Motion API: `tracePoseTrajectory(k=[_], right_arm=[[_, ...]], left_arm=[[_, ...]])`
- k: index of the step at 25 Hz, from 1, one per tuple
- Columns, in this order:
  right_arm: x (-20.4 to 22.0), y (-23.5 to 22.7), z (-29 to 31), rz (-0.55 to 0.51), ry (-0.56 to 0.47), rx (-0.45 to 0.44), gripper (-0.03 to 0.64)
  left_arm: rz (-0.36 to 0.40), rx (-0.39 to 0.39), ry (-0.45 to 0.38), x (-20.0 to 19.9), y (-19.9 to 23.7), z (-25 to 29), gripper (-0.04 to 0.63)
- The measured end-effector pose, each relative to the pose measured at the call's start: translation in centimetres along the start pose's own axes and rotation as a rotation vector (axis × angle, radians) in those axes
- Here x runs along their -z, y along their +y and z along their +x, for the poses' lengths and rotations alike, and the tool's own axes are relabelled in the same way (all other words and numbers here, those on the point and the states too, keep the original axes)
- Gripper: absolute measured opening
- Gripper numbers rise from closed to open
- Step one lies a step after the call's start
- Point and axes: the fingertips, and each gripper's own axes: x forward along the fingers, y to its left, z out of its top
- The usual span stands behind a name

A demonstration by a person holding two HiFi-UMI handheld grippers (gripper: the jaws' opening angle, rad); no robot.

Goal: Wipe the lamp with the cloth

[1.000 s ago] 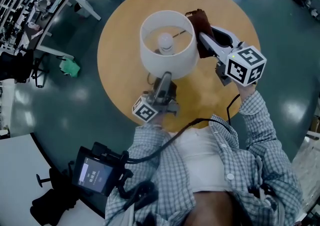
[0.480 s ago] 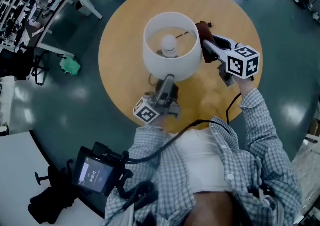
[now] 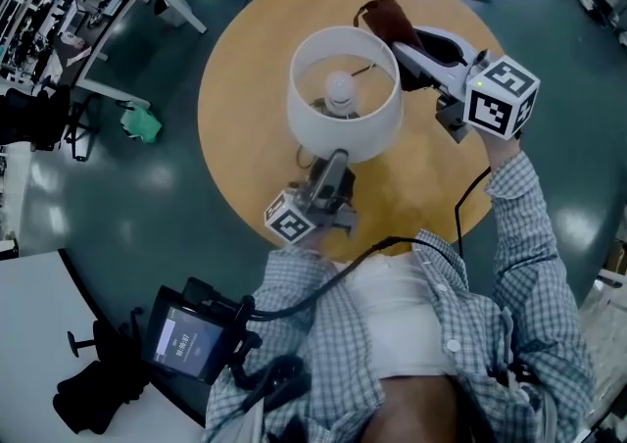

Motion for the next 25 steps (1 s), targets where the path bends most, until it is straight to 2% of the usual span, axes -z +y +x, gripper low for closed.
tracePoseTrajectory(k=[4, 8, 13, 25], right_arm=[[1.2, -0.8, 0.9, -0.009, 0.055, -0.038, 0.118], [3.9, -2.3, 2.0, -0.025, 0.183, -0.061, 0.118], [5.3, -3.2, 3.6, -0.023, 0.312, -0.147, 0.118], [9.0, -3.6, 9.8, -0.190, 0.701, -0.369, 0.118]], left_arm=[[0.003, 0.001, 0.000, 0.1, -0.2, 0.0, 0.222], [0.006, 0.004, -0.003, 0.1, -0.4, 0.1, 0.221], [0.004, 0.006, -0.007, 0.1, -0.5, 0.1, 0.220], [0.011, 0.005, -0.001, 0.7, 0.1, 0.0, 0.218]])
